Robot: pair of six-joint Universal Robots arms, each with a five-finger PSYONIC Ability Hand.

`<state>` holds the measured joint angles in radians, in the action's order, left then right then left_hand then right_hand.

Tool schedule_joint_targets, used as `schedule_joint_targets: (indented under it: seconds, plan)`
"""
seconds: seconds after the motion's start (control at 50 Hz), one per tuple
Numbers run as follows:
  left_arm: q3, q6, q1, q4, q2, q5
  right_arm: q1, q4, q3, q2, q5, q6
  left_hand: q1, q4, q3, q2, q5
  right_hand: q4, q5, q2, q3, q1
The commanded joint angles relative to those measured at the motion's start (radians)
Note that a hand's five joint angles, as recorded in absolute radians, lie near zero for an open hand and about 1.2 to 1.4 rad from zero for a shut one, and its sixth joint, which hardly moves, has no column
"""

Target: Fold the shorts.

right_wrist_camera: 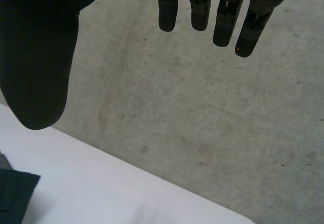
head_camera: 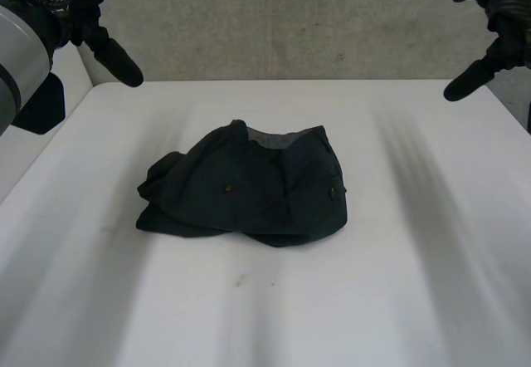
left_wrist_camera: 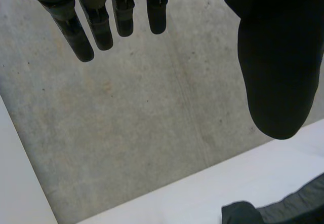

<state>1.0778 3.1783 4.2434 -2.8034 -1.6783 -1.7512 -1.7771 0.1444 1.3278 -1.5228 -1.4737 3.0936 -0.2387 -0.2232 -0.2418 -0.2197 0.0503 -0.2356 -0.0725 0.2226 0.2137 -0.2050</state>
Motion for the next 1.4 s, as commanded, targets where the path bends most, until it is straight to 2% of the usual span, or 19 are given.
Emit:
schedule_joint_targets:
  seconds: [0.02,0.24,0.34,0.42,0.48,0.62,0.7,0.76,0.86,0.88,0.98,1.12,1.22,1.3,1.32,1.34,1.36,1.38,1.4]
  plan:
    - [-0.003,0.005,0.004,0.047,-0.009,0.001,-0.045,0.037,-0.030,0.055,-0.040,-0.042,0.060,0.045,0.064,0.041,-0.047,0.061,0.073,-0.048,-0.039,0.030]
    - [0.033,0.005,0.018,0.015,-0.014,-0.002,-0.058,-0.028,0.007,0.056,-0.027,-0.082,0.063,0.048,0.066,0.044,-0.049,0.061,0.073,-0.048,-0.039,0.030]
    - [0.051,0.008,0.062,-0.037,-0.035,0.001,-0.084,-0.034,0.010,0.102,0.114,-0.148,0.063,0.048,0.067,0.044,-0.050,0.061,0.073,-0.048,-0.039,0.030]
    - [0.057,0.029,0.087,-0.091,-0.148,0.022,-0.125,-0.026,-0.002,0.189,0.248,-0.278,0.060,0.045,0.064,0.041,-0.047,0.061,0.073,-0.048,-0.039,0.030]
    - [0.047,0.069,0.104,-0.108,-0.250,0.056,-0.159,-0.037,-0.021,0.245,0.289,-0.348,0.058,0.042,0.061,0.039,-0.044,0.061,0.073,-0.048,-0.039,0.030]
    - [-0.012,0.132,0.178,-0.110,-0.408,0.065,-0.303,-0.109,-0.205,0.522,0.247,-0.447,0.043,0.027,0.046,0.024,-0.029,0.061,0.073,-0.048,-0.039,0.030]
    - [-0.018,0.130,0.181,-0.108,-0.429,0.065,-0.329,-0.103,-0.358,0.706,0.121,-0.454,0.040,0.024,0.043,0.021,-0.026,0.061,0.073,-0.048,-0.039,0.030]
    - [-0.015,0.130,0.182,-0.110,-0.428,0.065,-0.332,-0.098,-0.406,0.765,0.058,-0.457,0.040,0.024,0.043,0.021,-0.026,-0.165,-0.154,0.178,0.187,-0.196]
    - [-0.010,0.132,0.179,-0.111,-0.422,0.067,-0.331,-0.072,-0.405,0.748,0.018,-0.455,0.043,0.027,0.046,0.024,-0.029,-1.158,-1.147,1.171,1.180,-1.189]
    - [-0.009,0.132,0.179,-0.111,-0.420,0.067,-0.326,-0.065,-0.394,0.731,0.019,-0.452,0.043,0.027,0.046,0.024,-0.029,-1.161,-1.149,1.174,1.183,-1.191]
    - [-0.007,0.132,0.178,-0.111,-0.420,0.068,-0.315,0.007,-0.260,0.551,0.044,-0.458,0.043,0.027,0.046,0.024,-0.029,-1.161,-1.149,1.174,1.183,-1.191]
    - [-0.009,0.137,0.181,-0.111,-0.422,0.070,-0.157,0.092,0.003,0.328,0.107,-0.533,0.049,0.033,0.052,0.030,-0.035,-1.161,-1.149,1.174,1.183,-1.191]
    - [-0.007,0.140,0.181,-0.111,-0.426,0.076,-0.018,0.164,0.198,0.176,0.133,-0.775,0.049,0.033,0.052,0.030,-0.035,-1.161,-1.149,1.174,1.183,-1.191]
    - [-0.007,0.144,0.182,-0.113,-0.431,0.078,0.050,0.178,0.260,0.141,0.144,-0.903,0.049,0.033,0.052,0.030,-0.035,-1.161,-1.149,1.174,1.183,-1.191]
    - [-0.009,0.144,0.182,-0.113,-0.432,0.078,0.056,0.167,0.257,0.139,0.144,-0.899,0.049,0.033,0.052,0.030,-0.035,-1.072,-1.060,1.085,1.093,-1.102]
    - [-0.010,0.144,0.181,-0.113,-0.432,0.078,0.057,0.156,0.252,0.139,0.144,-0.886,0.049,0.033,0.052,0.030,-0.035,-0.838,-0.827,0.851,0.860,-0.869]
    - [-0.012,0.144,0.179,-0.113,-0.434,0.076,0.054,0.141,0.246,0.138,0.141,-0.862,0.049,0.033,0.052,0.030,-0.035,-0.563,-0.551,0.576,0.585,-0.593]
    - [-0.013,0.144,0.179,-0.114,-0.434,0.076,0.042,0.108,0.229,0.136,0.141,-0.786,0.049,0.033,0.052,0.030,-0.035,-0.095,-0.083,0.108,0.117,-0.125]
    - [-0.013,0.144,0.178,-0.114,-0.434,0.076,0.030,0.090,0.215,0.136,0.142,-0.738,0.049,0.033,0.052,0.030,-0.035,0.017,0.029,-0.004,0.005,-0.013]
